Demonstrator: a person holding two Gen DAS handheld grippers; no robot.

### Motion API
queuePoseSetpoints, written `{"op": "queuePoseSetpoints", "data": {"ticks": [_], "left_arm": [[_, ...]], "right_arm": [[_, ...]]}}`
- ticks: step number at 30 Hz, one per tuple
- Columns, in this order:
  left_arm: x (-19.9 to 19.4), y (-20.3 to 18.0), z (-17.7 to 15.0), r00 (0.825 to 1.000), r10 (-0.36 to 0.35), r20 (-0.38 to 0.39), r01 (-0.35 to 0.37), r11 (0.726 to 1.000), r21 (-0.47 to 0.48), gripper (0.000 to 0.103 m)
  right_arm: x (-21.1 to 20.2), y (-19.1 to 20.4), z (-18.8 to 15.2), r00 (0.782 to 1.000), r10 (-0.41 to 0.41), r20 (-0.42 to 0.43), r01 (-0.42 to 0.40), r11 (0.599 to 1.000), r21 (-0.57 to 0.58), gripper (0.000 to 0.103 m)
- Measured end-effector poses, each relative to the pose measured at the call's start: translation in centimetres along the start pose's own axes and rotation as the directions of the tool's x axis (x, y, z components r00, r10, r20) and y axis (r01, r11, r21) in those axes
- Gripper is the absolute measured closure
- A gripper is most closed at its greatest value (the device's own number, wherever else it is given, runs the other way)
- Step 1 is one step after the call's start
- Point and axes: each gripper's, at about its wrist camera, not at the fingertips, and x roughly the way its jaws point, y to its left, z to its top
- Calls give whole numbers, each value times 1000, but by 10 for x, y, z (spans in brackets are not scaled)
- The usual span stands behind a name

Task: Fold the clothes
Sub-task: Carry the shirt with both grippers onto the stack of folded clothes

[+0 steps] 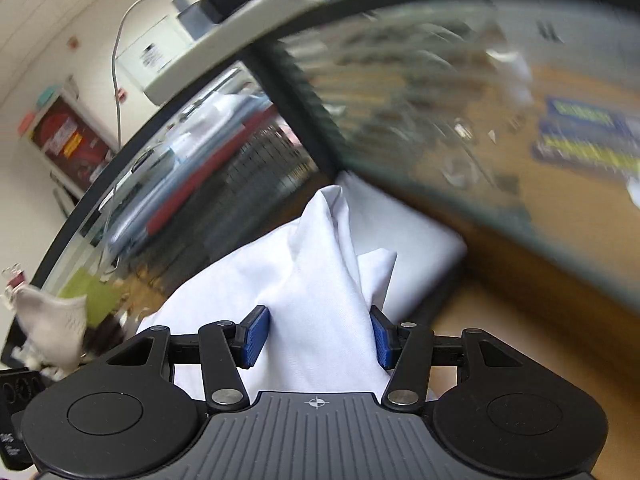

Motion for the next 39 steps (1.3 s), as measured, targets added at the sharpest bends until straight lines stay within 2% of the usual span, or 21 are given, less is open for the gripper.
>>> {"op": "queuePoseSetpoints", "data": {"ticks": [4,8,14,20,22,25,28,30,32,36,39], "left_arm": [[23,18,24,1000,18,13,-17,997,-75,25],[45,28,36,999,49,19,-47,992,-115,25],[73,40,45,997,77,28,-70,979,-193,25],[102,50,50,998,66,-17,-68,969,-235,24],[104,52,50,999,50,-9,-51,968,-246,24],[103,52,48,999,43,-2,-42,971,-236,24],[99,55,45,999,33,-2,-32,972,-233,24],[98,57,44,1000,19,2,-18,971,-238,24],[96,61,44,1000,6,2,-6,973,-232,24],[90,64,41,1000,-13,3,13,972,-234,24],[86,66,39,1000,-26,5,27,971,-236,24]], "right_arm": [[39,15,48,1000,7,-7,-8,997,-75,47],[73,25,75,1000,23,-22,-25,992,-123,47],[111,33,92,1000,13,-18,-17,974,-226,45],[143,30,81,990,-142,10,138,940,-312,29],[140,30,72,981,-184,52,191,922,-337,29],[119,37,59,965,-224,134,259,888,-381,20],[100,44,46,946,-258,194,317,859,-401,18],[86,41,35,941,-277,197,333,867,-372,18],[81,36,25,944,-278,176,320,898,-302,18],[76,7,8,959,-253,125,263,963,-68,18],[78,-14,-4,967,-232,105,220,969,109,19]]}}
